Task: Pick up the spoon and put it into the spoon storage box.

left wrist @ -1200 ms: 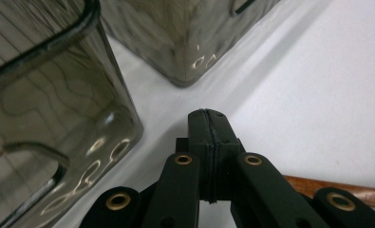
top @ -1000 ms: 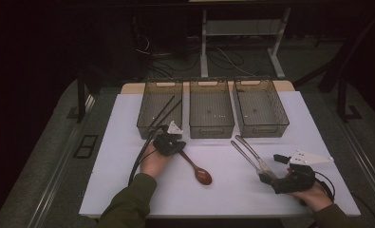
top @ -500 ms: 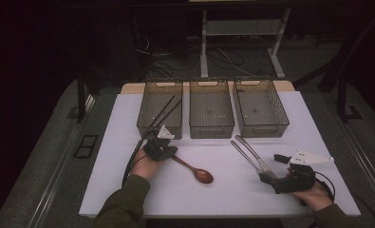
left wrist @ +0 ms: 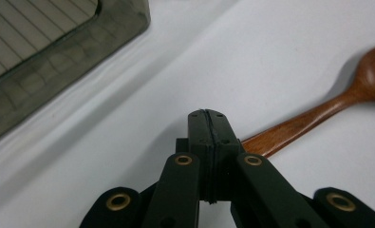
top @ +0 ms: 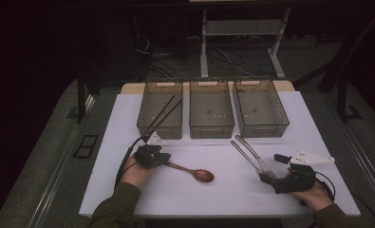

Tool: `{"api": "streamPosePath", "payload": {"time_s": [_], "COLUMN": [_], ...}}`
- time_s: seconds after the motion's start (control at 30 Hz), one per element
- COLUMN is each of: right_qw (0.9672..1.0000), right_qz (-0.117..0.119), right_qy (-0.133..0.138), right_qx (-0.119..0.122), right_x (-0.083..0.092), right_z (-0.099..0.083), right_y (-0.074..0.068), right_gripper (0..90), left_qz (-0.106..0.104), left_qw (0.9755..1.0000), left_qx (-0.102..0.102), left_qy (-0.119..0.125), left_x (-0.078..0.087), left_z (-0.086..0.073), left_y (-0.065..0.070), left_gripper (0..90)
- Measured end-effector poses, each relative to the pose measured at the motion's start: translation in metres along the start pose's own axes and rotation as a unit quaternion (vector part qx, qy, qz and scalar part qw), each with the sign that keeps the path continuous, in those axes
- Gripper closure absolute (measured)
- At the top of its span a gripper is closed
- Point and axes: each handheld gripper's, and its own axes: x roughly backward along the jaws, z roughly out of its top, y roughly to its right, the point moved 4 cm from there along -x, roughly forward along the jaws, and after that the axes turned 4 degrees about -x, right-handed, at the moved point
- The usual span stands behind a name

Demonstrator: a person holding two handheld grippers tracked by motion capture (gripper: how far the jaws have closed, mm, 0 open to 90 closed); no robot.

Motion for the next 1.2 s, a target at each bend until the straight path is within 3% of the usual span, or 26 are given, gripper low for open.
{"api": "streamPosePath", "payload": {"time_s": [0.63, 0.77, 0.93, 1.1, 1.2], "right_qw": [1.0000, 1.0000, 1.0000, 1.0000, 1.0000], "right_qz": [0.001, 0.002, 0.003, 0.003, 0.004], "right_qy": [0.002, -0.001, -0.001, -0.002, -0.004], "right_qx": [0.000, 0.002, 0.004, 0.003, 0.004], "right_x": [0.000, -0.001, -0.001, -0.002, -0.003], "right_z": [0.001, 0.001, 0.000, 0.000, 0.000], "right_y": [-0.001, -0.001, -0.001, -0.001, -0.001], "right_gripper": [2.1, 2.1, 2.1, 2.1, 2.1], "left_qz": [-0.015, -0.010, -0.006, -0.011, -0.021], "left_qw": [0.9998, 0.9999, 0.9989, 0.9955, 0.9934], "left_qx": [0.012, 0.008, 0.020, 0.023, 0.023], "left_qy": [0.003, 0.005, 0.041, 0.092, 0.110], "left_x": [0.026, 0.026, 0.033, 0.040, 0.040], "left_z": [-0.027, -0.027, -0.023, -0.010, -0.003], "left_y": [0.019, 0.018, 0.013, 0.016, 0.020], "left_gripper": [89.2, 89.1, 83.0, 72.3, 64.1]}}
